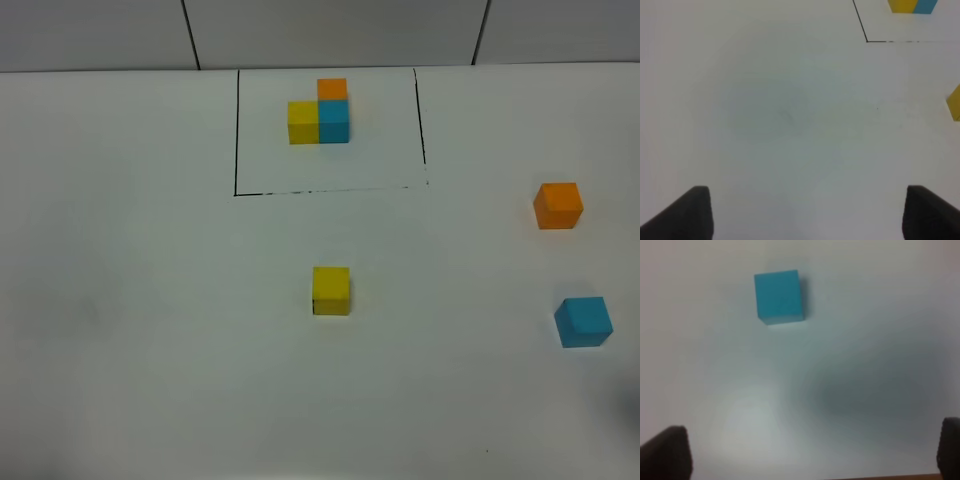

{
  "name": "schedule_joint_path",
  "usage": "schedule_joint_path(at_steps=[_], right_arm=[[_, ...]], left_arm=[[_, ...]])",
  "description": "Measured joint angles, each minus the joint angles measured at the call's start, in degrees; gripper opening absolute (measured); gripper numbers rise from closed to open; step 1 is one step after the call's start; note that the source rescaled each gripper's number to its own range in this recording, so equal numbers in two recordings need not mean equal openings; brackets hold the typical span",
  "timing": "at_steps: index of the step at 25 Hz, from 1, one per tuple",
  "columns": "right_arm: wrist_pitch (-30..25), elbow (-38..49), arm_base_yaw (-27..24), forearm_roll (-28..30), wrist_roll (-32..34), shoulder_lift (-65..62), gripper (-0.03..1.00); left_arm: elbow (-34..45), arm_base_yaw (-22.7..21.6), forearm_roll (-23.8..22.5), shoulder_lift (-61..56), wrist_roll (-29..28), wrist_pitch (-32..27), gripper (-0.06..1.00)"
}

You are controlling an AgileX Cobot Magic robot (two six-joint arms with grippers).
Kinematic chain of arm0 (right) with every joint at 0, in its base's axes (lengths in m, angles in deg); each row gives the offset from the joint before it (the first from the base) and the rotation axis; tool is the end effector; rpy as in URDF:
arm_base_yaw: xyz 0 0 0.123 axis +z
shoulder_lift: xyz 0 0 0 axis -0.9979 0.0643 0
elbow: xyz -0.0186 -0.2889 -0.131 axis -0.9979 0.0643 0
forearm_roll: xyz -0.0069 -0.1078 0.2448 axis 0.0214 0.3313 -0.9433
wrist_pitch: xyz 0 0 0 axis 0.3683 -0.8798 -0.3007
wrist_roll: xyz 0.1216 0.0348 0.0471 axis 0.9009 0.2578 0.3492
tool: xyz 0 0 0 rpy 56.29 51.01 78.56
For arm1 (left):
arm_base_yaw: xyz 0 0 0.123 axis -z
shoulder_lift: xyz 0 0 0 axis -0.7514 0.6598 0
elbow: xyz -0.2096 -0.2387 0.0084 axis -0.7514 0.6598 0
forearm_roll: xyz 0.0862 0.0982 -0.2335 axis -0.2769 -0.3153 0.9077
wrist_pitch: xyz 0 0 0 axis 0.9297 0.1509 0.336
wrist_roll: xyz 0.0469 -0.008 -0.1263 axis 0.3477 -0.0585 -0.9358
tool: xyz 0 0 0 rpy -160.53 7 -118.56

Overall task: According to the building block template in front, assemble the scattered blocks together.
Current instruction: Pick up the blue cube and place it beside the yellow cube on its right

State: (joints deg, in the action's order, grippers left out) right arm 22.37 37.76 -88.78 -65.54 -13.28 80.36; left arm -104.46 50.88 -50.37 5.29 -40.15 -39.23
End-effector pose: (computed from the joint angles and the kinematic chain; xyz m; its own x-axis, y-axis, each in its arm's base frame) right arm 0.1496 -0.0053 0.2457 -0.8908 0.0790 -0.4475 0.0752 0.9968 0.0263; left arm 0.0138 -0.0063 0.2651 -0.4608 -0.0464 -0.8863 0.0469 0.9960 -0.0765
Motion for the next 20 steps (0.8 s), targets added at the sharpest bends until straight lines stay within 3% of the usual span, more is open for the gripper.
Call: schedule_joint_path(at_steps=[7,20], right_arm=[[11.57,-1.2,0.0,-1.29,-0.4,21.94,1.0],[16.6,-8.96,4.15,-2.29,-3.41,40.96,1.0]], left_arm=[[0.0,0.0,0.0,0.0,0.0,0.0,0.83],[0.0,0.0,0.0,0.0,0.0,0.0,0.83]])
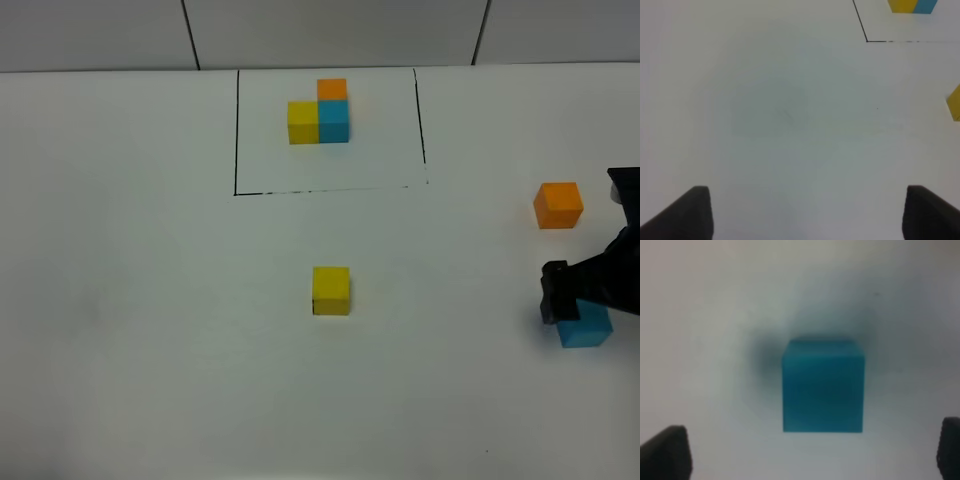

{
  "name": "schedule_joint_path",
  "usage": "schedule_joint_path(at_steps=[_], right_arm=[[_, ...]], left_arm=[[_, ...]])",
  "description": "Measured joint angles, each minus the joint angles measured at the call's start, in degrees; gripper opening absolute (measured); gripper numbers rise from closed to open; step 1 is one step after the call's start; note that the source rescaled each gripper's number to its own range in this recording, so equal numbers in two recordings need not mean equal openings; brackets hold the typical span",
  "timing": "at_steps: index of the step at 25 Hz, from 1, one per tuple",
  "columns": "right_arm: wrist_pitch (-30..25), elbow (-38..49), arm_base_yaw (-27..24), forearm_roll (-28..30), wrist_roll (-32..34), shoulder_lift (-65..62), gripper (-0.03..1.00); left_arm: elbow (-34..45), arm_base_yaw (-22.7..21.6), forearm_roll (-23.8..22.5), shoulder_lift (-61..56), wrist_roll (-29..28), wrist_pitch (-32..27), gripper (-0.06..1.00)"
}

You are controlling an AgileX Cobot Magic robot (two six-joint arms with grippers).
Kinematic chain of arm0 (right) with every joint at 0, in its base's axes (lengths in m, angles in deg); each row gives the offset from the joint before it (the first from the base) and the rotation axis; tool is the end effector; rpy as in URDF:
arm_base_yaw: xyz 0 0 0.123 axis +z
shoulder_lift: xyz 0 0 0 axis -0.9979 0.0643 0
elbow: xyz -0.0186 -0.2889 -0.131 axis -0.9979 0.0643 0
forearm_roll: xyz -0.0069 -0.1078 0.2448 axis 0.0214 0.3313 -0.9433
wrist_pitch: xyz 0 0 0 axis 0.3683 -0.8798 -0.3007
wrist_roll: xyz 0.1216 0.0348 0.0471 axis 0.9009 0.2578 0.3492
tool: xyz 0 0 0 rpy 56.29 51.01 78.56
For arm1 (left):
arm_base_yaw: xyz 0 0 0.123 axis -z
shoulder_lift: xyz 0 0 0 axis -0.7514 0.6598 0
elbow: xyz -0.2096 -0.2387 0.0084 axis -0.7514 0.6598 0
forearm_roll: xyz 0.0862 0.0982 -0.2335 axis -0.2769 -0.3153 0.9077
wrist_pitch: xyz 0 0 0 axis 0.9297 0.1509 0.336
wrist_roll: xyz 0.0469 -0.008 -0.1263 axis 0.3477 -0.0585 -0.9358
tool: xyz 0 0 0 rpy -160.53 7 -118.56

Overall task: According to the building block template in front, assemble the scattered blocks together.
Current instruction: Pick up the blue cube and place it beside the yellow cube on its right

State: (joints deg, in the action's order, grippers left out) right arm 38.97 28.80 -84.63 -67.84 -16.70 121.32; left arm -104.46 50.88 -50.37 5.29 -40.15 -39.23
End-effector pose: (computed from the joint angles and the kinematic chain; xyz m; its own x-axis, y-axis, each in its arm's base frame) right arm 0.2803 0.0124 0.1477 -0.9807 -0.0140 -0.1948 -0.0210 0.9992 0.0338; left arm 0.0138 -0.0063 0.2651 -0.4608 -0.0464 -0.8863 0.0469 0.9960 -0.0765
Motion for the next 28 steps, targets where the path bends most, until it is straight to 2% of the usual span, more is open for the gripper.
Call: schedule_joint_path(at_steps=[9,13,16,19,21,23,24,28], right_arm=[[5.28,0.0,0.0,0.29,-0.04,8.15,1.0],[6.02,-0.04,0.0,0.72,-0.04,10.16,0.92],[6.16,-0.04,0.0,1.1,-0.04,11.16,0.8],[6.56,-0.04,0.0,1.33,-0.04,11.49,0.59],[6.77,-0.04,0.0,2.06,-0.04,11.49,0.33],[6.8,-0.04,0.0,2.93,-0.04,11.49,0.0],[6.8,-0.11,0.0,3.82,-0.11,11.49,0.03],[4.97,-2.26,2.53,7.16,-3.7,11.49,0.03]], left_arm=[[0.0,0.0,0.0,0.0,0.14,0.0,0.83],[0.0,0.0,0.0,0.0,0.19,0.0,0.83],[0.0,0.0,0.0,0.0,0.19,0.0,0.83],[0.0,0.0,0.0,0.0,0.19,0.0,0.83],[0.0,0.0,0.0,0.0,0.28,0.0,0.83],[0.0,0.0,0.0,0.0,0.28,0.0,0.83],[0.0,0.0,0.0,0.0,0.28,0.0,0.83],[0.0,0.0,0.0,0.0,0.28,0.0,0.83]])
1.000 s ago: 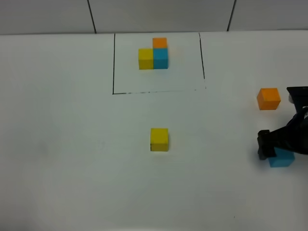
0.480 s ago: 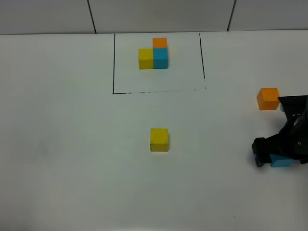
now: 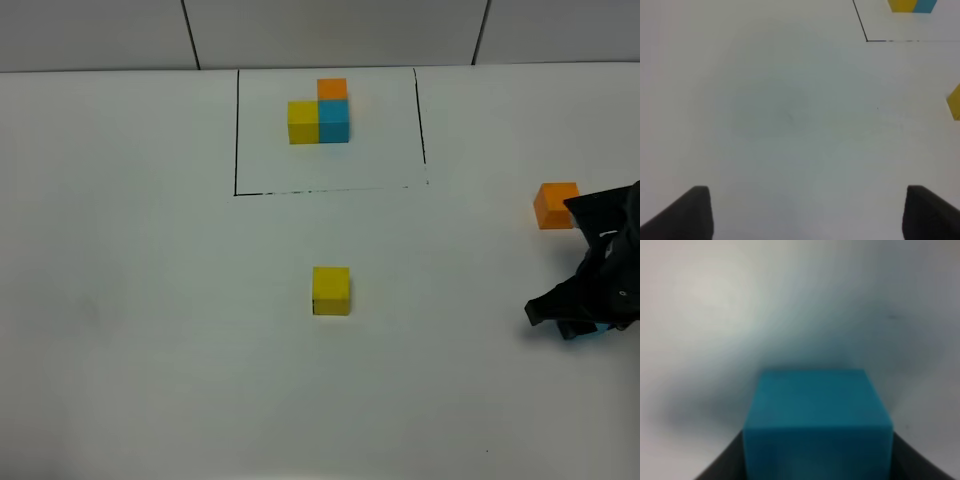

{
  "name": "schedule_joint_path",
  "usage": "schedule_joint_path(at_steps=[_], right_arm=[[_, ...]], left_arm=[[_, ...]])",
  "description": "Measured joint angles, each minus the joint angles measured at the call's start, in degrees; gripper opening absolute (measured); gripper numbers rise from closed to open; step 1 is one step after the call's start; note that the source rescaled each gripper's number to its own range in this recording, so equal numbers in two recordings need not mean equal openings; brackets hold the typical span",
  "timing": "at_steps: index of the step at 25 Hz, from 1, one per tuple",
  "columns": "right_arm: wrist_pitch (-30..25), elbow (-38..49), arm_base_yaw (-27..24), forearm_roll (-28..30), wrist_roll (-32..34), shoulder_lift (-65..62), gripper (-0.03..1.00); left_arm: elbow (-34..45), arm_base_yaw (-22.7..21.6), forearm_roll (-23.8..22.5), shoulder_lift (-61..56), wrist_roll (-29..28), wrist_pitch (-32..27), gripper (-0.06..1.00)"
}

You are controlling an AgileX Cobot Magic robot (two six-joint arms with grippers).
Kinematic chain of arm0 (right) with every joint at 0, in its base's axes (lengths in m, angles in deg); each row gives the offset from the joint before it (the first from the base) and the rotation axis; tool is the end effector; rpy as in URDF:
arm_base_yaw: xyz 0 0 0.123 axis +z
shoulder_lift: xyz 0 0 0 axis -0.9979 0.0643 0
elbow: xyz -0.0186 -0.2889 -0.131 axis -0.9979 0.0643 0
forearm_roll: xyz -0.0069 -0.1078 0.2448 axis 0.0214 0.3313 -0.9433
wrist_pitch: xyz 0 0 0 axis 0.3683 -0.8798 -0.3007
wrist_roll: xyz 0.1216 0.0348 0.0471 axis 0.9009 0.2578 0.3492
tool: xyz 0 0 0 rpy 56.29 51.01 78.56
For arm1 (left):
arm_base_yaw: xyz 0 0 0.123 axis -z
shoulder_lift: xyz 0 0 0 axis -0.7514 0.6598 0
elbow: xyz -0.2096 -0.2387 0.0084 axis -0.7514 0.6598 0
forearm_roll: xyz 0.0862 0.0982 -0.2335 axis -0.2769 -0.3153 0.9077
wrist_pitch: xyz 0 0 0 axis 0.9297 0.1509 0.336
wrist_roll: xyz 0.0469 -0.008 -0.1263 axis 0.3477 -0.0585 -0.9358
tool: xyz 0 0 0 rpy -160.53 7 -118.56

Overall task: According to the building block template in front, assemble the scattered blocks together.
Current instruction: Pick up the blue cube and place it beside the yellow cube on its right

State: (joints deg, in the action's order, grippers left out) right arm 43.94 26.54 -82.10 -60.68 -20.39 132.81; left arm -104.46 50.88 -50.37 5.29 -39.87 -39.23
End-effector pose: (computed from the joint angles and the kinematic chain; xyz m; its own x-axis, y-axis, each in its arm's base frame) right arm 0.3041 0.0169 0.0996 -0.9681 -0.2228 -0.1150 -0.2173 0.9744 -0.0580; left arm 0.0138 -0.0063 0.2651 -0.4606 -0.0415 -0.8866 0.0491 0.9962 -0.0721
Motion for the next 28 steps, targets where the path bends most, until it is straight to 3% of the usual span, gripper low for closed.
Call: schedule_joint_path(at_steps=[2,7,10,17,28], right_arm=[[-2.46,-2.85,3.34,1.38,-6.44,0.04,0.03],[-9.36,-11.82,14.87,2.12,-30.14,0.18,0.03],[-14.18,-18.54,18.61,1.76,-40.07,1.96,0.03],[-18.88,-29.35,22.36,1.69,-45.69,11.55,0.03],[-17.61,-30.6,26.08,-1.6,-48.19,15.97,0.03]], left_arm=[[0.0,0.0,0.0,0.0,0.0,0.0,0.83],[0.0,0.0,0.0,0.0,0.0,0.0,0.83],[0.0,0.0,0.0,0.0,0.0,0.0,0.83],[0.0,0.0,0.0,0.0,0.0,0.0,0.83],[0.0,0.0,0.0,0.0,0.0,0.0,0.83]])
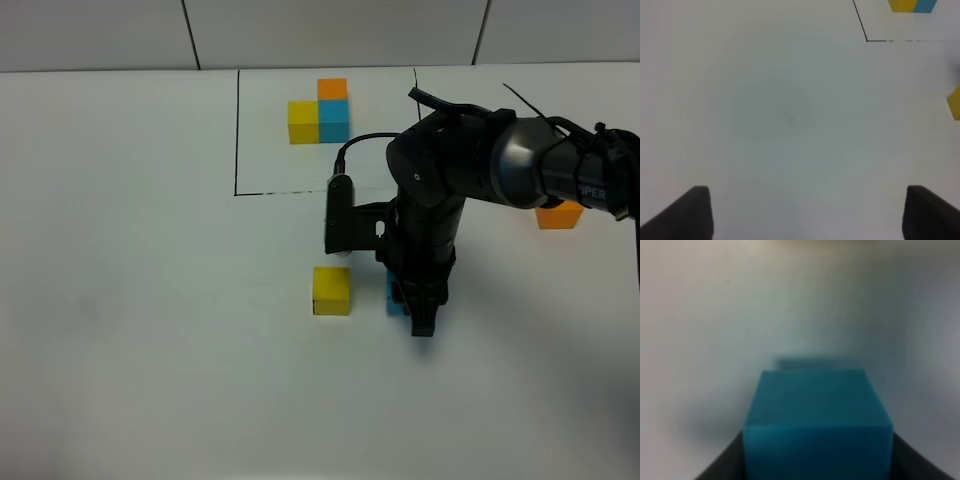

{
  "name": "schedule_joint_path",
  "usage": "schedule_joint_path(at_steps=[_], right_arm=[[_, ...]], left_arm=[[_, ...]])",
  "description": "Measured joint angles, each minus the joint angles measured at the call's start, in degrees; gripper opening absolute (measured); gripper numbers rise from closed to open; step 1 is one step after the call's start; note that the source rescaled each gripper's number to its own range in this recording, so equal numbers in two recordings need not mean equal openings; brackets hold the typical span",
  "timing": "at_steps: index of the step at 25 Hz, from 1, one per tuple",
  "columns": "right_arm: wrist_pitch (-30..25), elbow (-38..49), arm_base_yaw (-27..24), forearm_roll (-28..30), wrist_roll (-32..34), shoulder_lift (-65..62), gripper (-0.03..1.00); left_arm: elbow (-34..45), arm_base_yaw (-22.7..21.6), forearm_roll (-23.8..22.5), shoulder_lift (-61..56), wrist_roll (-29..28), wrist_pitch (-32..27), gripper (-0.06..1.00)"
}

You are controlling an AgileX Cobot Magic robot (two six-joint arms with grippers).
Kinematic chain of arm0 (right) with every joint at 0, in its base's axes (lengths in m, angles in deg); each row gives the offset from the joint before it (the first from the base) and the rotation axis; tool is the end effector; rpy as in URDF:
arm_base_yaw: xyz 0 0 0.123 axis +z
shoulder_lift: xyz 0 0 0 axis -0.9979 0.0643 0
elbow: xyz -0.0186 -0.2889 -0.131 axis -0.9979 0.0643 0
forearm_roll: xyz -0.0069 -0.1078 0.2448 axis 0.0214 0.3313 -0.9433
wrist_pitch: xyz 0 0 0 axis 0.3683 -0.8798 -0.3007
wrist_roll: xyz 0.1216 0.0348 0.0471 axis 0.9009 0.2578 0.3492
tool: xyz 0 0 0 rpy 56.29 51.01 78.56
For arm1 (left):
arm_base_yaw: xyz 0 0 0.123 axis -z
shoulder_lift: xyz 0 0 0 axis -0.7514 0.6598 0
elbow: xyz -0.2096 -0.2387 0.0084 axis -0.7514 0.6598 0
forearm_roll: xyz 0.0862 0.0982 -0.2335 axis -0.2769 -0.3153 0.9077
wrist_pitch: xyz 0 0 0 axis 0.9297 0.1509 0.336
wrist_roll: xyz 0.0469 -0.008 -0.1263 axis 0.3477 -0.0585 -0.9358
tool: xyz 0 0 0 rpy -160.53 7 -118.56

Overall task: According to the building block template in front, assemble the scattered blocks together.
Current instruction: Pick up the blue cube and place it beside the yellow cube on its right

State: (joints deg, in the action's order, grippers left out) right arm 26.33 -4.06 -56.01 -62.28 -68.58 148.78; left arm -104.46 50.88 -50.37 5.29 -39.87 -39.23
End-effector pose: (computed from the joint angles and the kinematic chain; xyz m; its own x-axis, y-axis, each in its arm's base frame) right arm 0.3639 0.2071 0.1131 -0.0826 -0.9965 -0.0112 -0.9935 0.0832 -0.0776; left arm 0.0138 -0.0063 0.2651 -0.4606 -0.0415 -0.8866 0.0491 0.9962 -0.0721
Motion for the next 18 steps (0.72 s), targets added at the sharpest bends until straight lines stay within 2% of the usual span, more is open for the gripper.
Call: schedule_joint_path(at_steps=[3,18], right_arm=[[1.59,-0.32,0.79,-1.33,0.78,0.75,0.03],[1.44,-2.94,1.13,-2.63,2.16,4.81,0.03]], left_arm=[[0.0,0.0,0.01,0.0,0.0,0.0,0.83],[0.0,0.0,0.01,0.0,0.0,0.0,0.83]])
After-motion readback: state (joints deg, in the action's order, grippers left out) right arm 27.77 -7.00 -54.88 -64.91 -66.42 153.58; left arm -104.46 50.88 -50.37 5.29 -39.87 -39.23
